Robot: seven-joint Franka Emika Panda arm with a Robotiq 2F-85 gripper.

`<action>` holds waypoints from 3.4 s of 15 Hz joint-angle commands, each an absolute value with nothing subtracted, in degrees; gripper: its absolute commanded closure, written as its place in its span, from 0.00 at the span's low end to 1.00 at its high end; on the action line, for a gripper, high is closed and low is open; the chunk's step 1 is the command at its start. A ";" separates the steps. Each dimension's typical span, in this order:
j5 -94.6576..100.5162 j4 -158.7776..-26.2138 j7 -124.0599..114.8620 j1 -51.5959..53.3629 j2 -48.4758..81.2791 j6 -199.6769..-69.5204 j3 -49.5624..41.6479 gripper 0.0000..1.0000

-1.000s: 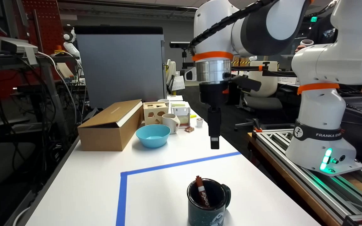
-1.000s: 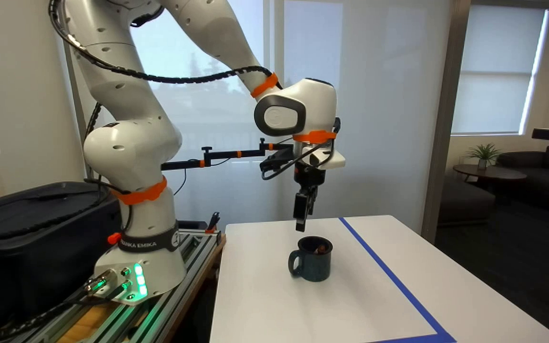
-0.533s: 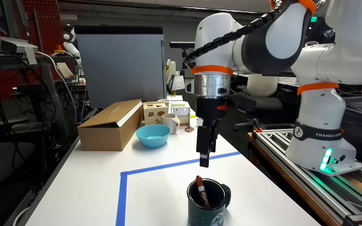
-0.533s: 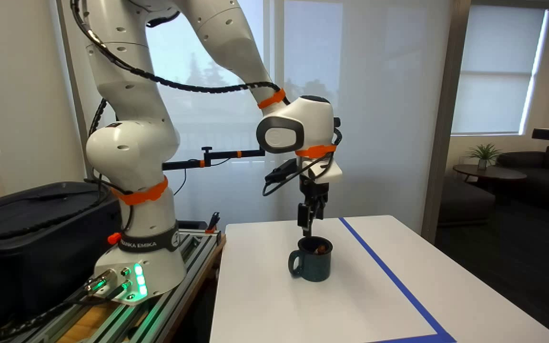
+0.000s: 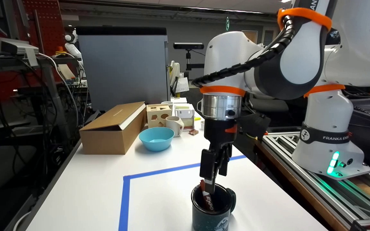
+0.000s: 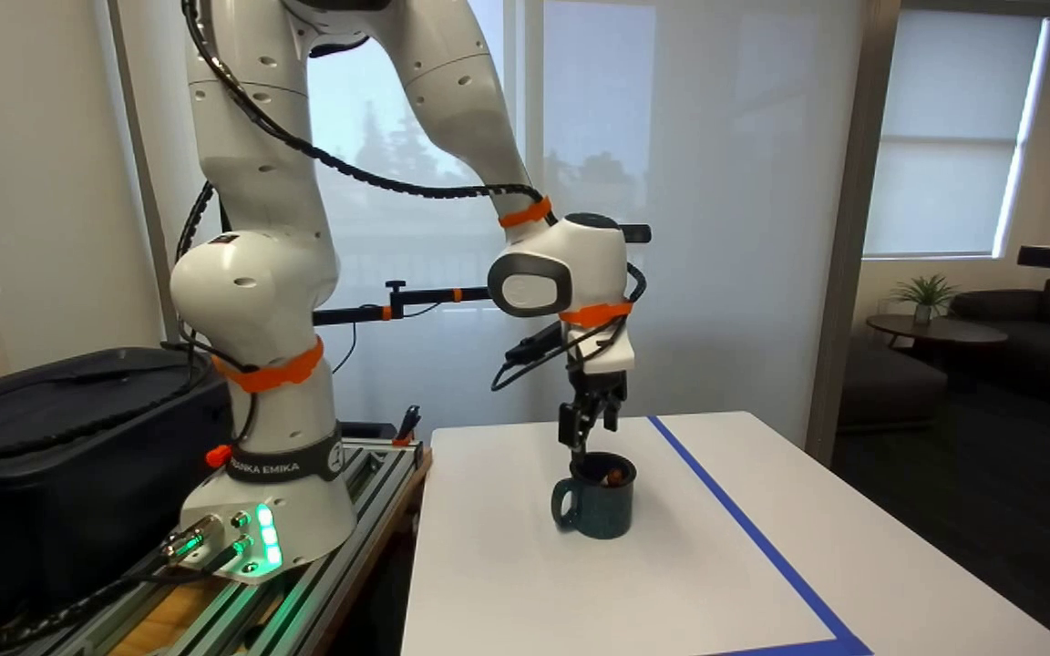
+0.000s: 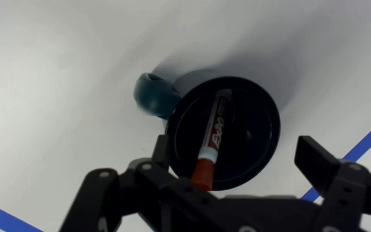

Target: Put the marker on the table

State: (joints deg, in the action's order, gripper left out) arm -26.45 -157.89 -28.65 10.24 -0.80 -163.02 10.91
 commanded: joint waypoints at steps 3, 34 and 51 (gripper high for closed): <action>-17.52 -157.85 -35.53 10.14 1.31 -168.67 10.74 0.00; 75.60 -156.89 -151.83 24.52 1.34 -160.60 -2.47 0.00; 87.00 -152.10 -158.47 21.22 5.79 -168.26 -8.22 0.47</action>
